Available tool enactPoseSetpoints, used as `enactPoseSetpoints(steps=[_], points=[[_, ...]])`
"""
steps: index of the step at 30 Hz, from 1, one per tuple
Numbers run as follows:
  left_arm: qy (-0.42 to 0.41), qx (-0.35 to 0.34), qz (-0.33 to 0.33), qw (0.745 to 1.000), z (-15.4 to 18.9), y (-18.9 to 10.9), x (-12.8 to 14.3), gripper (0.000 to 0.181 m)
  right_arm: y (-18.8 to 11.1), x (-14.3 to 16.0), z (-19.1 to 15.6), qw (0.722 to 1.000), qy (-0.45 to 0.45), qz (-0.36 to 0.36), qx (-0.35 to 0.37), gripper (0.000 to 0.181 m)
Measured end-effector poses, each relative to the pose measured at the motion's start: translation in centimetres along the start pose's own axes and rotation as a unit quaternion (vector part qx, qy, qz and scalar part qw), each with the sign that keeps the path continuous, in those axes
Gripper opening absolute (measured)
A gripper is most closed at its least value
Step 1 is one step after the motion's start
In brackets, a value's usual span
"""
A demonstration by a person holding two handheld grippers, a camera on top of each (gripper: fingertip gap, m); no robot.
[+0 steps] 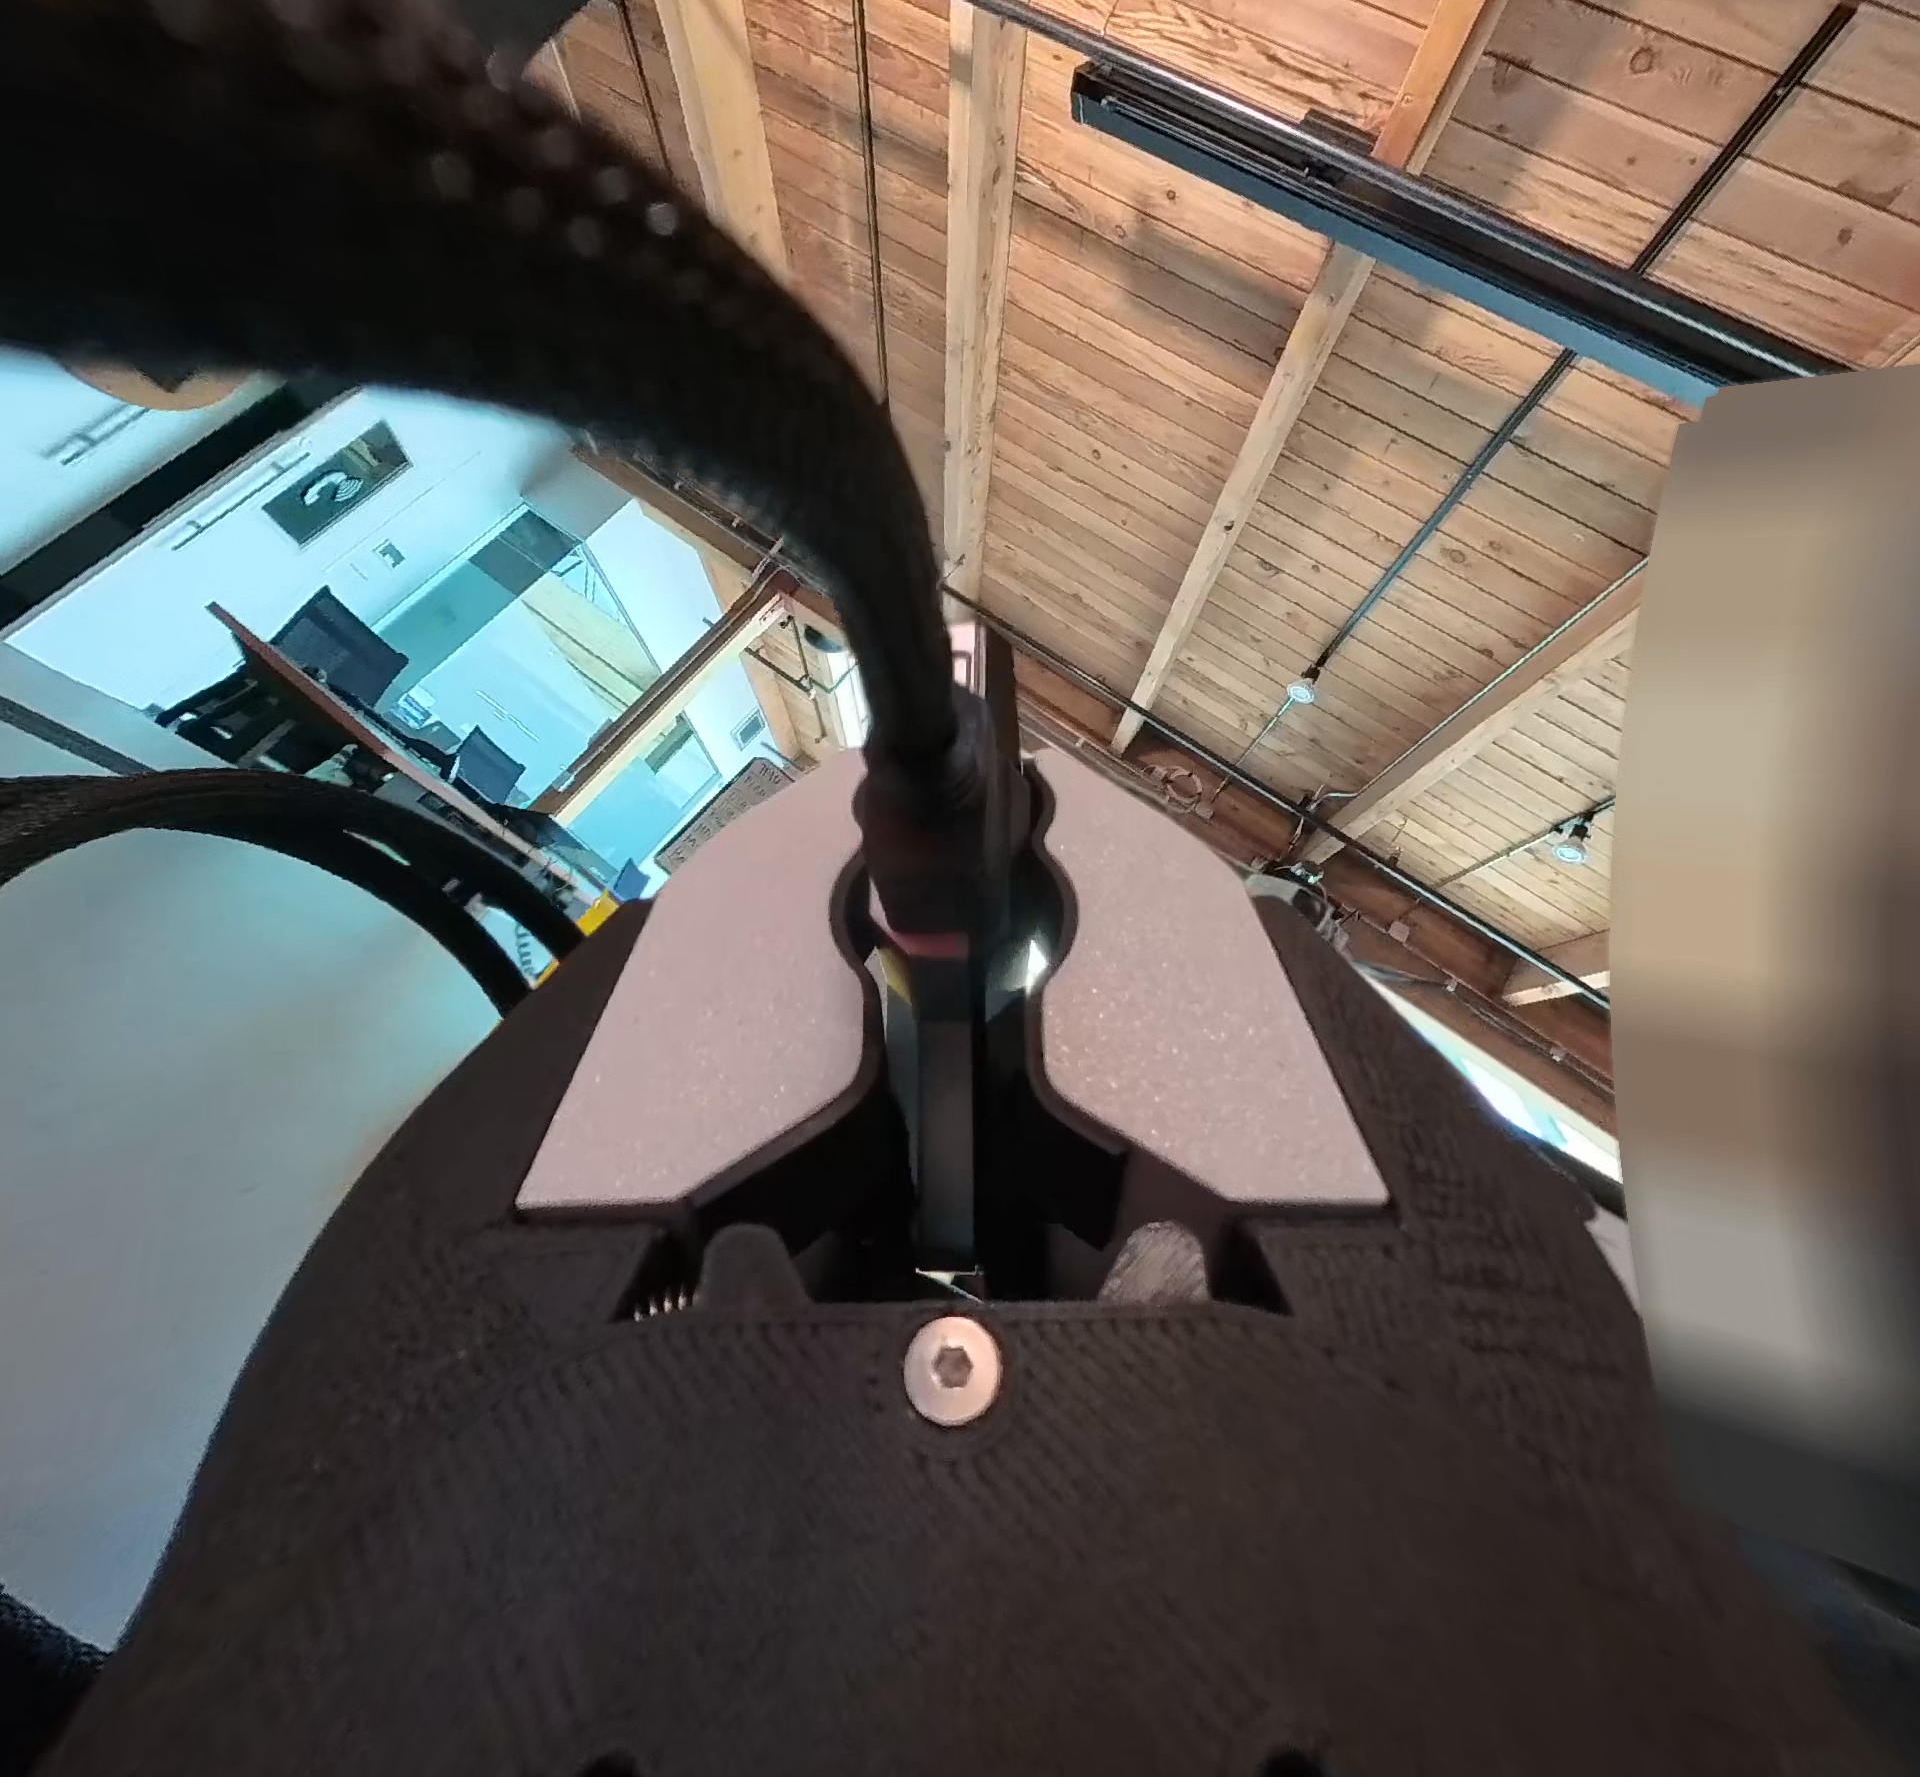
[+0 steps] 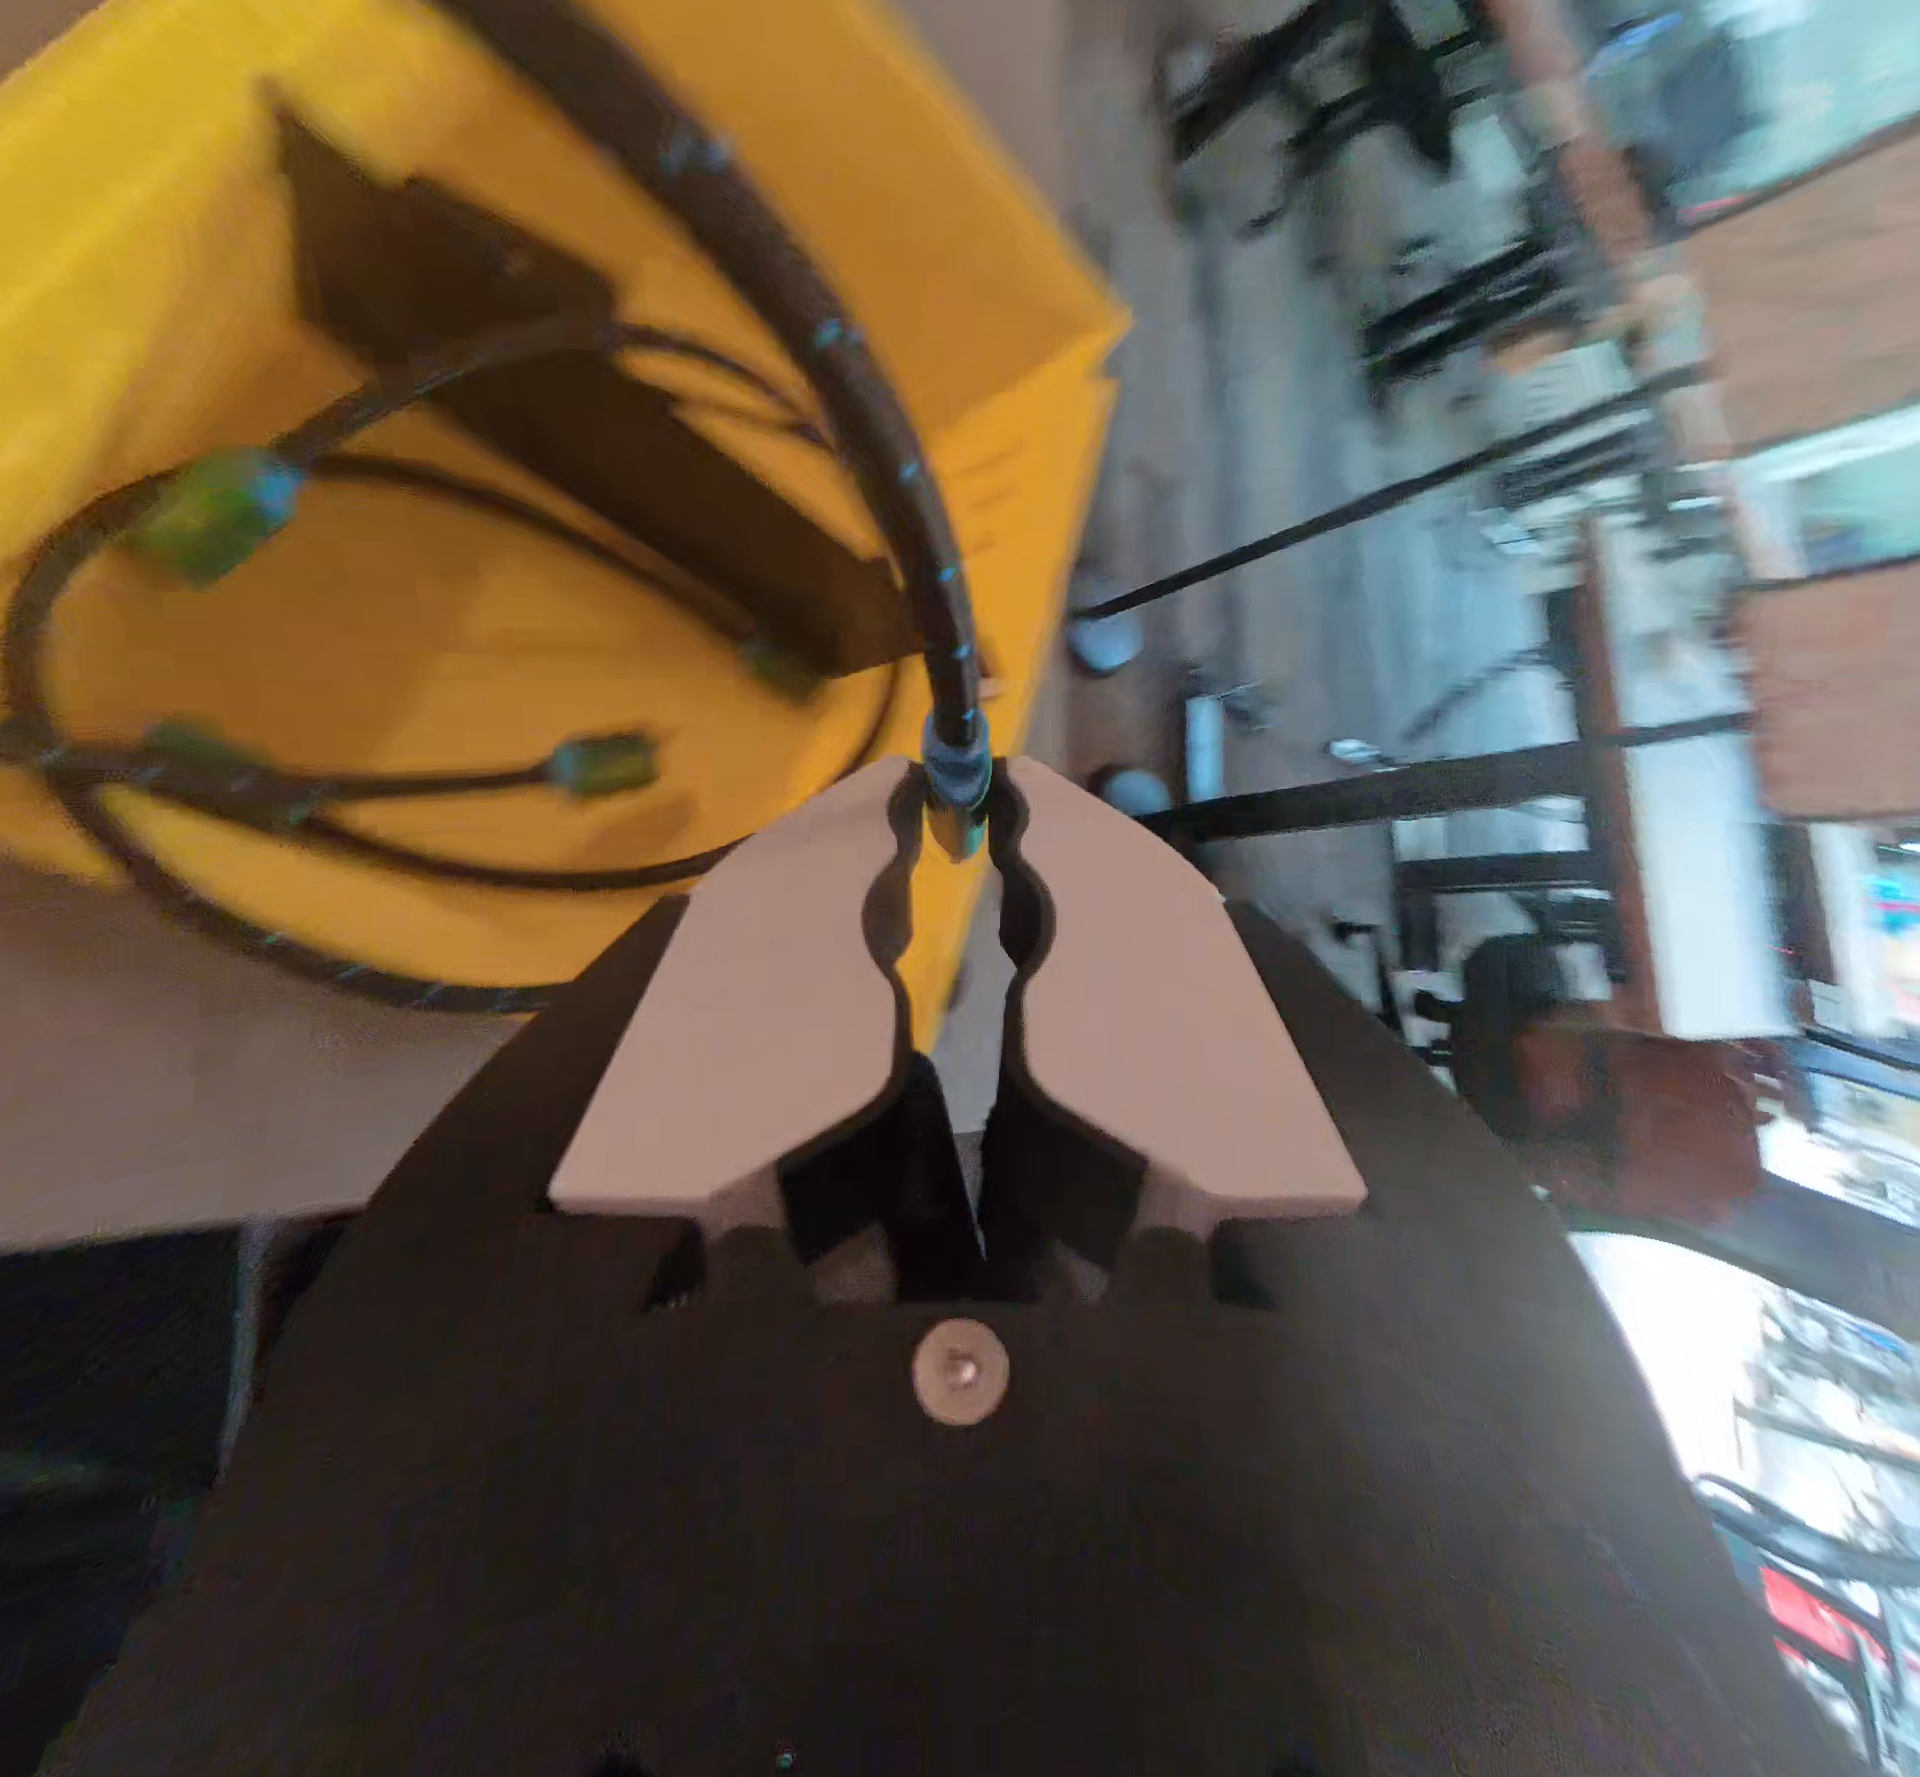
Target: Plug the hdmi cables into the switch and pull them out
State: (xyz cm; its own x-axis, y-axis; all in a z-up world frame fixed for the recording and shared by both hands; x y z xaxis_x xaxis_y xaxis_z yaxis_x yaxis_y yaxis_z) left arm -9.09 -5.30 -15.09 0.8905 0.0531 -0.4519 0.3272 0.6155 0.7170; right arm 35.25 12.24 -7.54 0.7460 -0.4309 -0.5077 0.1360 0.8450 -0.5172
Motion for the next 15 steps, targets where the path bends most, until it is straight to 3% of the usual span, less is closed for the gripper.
enactPoseSetpoints(steps=[3,8,11,15], points=[[0.014,-0.005,-0.019,1.000,0.1,0.2,0.3,0.022,2.8,0.1,-2.4,0.992,-0.008,-0.050,-0.115,0.013],[0.031,-0.010,-0.038,0.999,0.2,0.4,0.7,0.022,6.5,1.5,-4.4,0.956,0.057,-0.156,-0.241,0.019],[0.032,-0.011,-0.042,0.999,0.2,0.4,0.8,0.023,6.8,2.2,-4.6,0.947,0.069,-0.180,-0.257,0.052],[0.033,-0.013,-0.043,0.998,0.2,0.4,0.8,0.023,5.1,1.6,-3.6,0.962,0.080,-0.107,-0.240,0.062]])
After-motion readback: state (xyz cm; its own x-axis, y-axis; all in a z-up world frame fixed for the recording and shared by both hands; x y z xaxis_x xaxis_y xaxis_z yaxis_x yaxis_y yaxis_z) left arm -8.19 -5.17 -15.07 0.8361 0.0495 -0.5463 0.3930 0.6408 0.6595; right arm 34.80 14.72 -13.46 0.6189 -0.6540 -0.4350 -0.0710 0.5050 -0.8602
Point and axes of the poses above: each gripper's, where its closed fingertips meet, y out along the fingers, x out of its underside, z = x × y across the jaws, the point moved 7 cm from there along -y, back along the fingers, and after that the axes turned 5 degrees about x, right-handed, at the moved point
